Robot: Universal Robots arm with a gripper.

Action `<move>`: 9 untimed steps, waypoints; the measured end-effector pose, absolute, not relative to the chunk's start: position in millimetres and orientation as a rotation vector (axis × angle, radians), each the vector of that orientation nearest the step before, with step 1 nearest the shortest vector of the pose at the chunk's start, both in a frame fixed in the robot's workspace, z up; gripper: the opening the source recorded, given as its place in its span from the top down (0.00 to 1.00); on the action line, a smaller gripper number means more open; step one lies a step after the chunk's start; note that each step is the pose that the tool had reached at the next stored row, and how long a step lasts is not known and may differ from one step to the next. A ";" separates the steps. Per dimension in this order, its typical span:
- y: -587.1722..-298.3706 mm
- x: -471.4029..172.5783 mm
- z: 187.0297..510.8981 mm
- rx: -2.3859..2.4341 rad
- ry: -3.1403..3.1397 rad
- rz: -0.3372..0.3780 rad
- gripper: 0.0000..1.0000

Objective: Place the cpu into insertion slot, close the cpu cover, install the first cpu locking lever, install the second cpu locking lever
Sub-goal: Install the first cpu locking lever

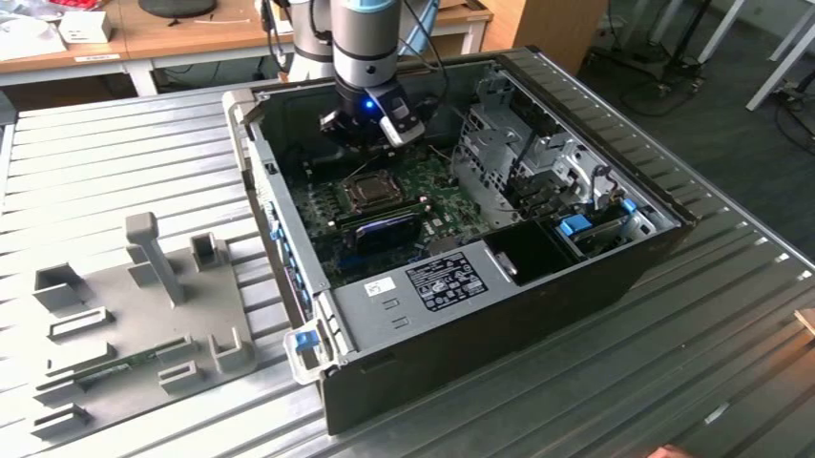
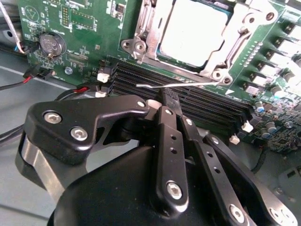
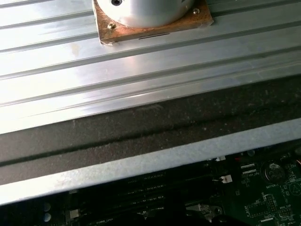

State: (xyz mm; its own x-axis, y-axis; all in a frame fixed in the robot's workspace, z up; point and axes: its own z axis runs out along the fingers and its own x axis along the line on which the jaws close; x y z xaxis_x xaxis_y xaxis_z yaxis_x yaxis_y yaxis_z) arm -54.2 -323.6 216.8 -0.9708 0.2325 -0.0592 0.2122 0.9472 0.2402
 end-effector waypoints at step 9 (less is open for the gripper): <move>-324.7 -55.4 214.0 0.345 3.014 0.357 0.90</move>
State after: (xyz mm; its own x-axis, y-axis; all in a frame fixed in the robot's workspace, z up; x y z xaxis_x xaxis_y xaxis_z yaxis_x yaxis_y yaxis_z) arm -55.4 -324.7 214.0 -0.9708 0.2325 -0.0590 0.2123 0.9473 0.2398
